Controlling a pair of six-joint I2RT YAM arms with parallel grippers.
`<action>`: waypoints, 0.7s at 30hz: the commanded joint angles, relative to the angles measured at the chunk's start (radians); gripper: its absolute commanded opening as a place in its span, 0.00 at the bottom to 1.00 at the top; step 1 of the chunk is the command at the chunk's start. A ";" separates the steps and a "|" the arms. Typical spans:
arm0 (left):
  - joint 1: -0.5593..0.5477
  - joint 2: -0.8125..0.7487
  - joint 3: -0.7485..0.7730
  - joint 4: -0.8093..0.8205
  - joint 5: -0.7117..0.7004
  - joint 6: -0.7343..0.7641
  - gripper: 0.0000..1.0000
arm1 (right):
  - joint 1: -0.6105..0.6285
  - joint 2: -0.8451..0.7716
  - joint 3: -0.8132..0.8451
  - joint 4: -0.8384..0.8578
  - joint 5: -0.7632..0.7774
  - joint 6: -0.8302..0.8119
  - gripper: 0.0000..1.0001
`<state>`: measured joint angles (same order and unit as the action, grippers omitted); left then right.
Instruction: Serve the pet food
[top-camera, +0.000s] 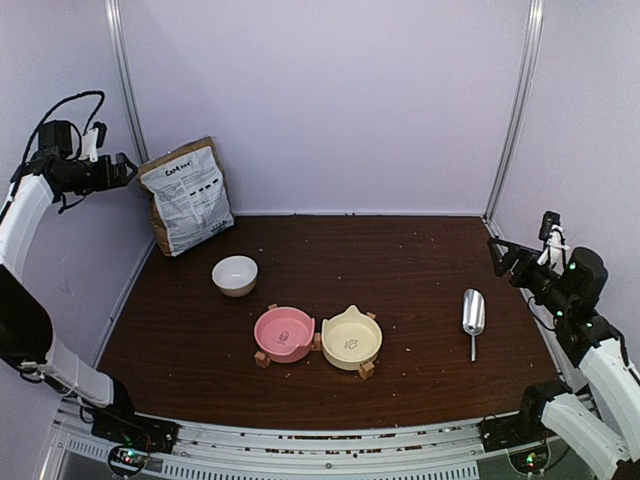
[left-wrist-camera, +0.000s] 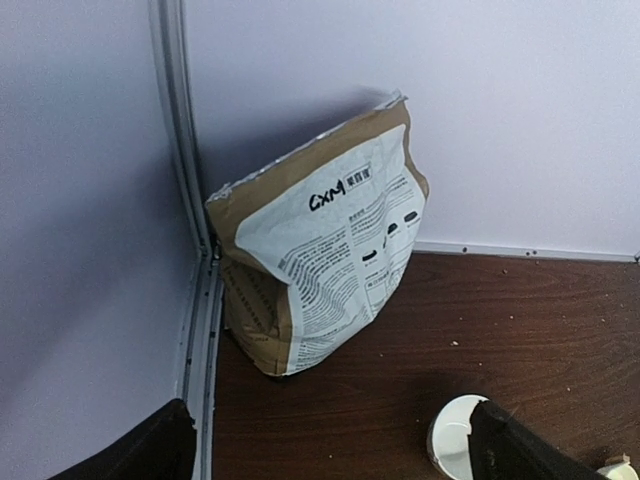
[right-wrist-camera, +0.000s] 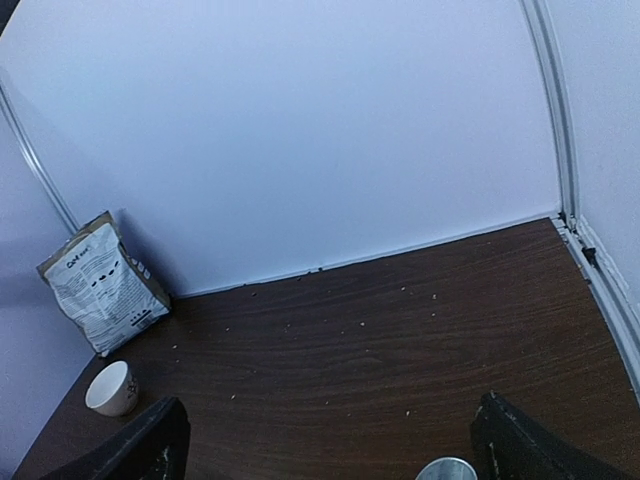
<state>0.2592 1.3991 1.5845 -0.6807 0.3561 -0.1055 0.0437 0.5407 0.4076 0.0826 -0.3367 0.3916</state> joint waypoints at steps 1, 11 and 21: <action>0.032 0.148 0.103 0.125 0.168 -0.038 0.98 | 0.002 -0.024 0.035 -0.074 -0.144 0.006 1.00; 0.046 0.480 0.386 0.129 0.045 -0.114 0.94 | 0.005 -0.107 0.051 -0.112 -0.208 0.025 1.00; 0.046 0.683 0.595 0.069 0.148 -0.131 0.83 | 0.006 -0.155 0.105 -0.167 -0.217 0.018 1.00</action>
<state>0.3004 2.0338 2.1242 -0.6094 0.4126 -0.2192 0.0448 0.3973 0.4698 -0.0544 -0.5381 0.4164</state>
